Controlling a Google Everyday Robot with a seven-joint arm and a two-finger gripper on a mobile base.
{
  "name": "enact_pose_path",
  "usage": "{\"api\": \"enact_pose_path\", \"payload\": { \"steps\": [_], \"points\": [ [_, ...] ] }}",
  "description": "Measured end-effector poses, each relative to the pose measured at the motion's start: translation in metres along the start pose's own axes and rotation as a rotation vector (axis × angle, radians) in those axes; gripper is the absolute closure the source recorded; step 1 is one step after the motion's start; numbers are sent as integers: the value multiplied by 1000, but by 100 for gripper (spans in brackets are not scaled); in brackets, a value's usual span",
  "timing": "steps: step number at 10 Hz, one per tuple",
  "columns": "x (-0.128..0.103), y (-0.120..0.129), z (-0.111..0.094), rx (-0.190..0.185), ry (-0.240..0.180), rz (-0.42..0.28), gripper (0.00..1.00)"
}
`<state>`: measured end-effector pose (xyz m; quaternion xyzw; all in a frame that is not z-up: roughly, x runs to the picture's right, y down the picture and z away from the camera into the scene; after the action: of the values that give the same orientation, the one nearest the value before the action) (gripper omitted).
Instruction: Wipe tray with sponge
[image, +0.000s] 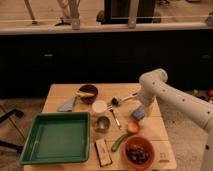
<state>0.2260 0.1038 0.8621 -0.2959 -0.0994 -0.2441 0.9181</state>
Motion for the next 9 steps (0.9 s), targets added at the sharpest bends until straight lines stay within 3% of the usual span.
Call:
{"api": "enact_pose_path", "payload": {
  "steps": [4,9],
  "points": [
    [35,12,12,-13,-29,-15,20],
    [28,18,47,18,-126,-37,20]
  ]
}}
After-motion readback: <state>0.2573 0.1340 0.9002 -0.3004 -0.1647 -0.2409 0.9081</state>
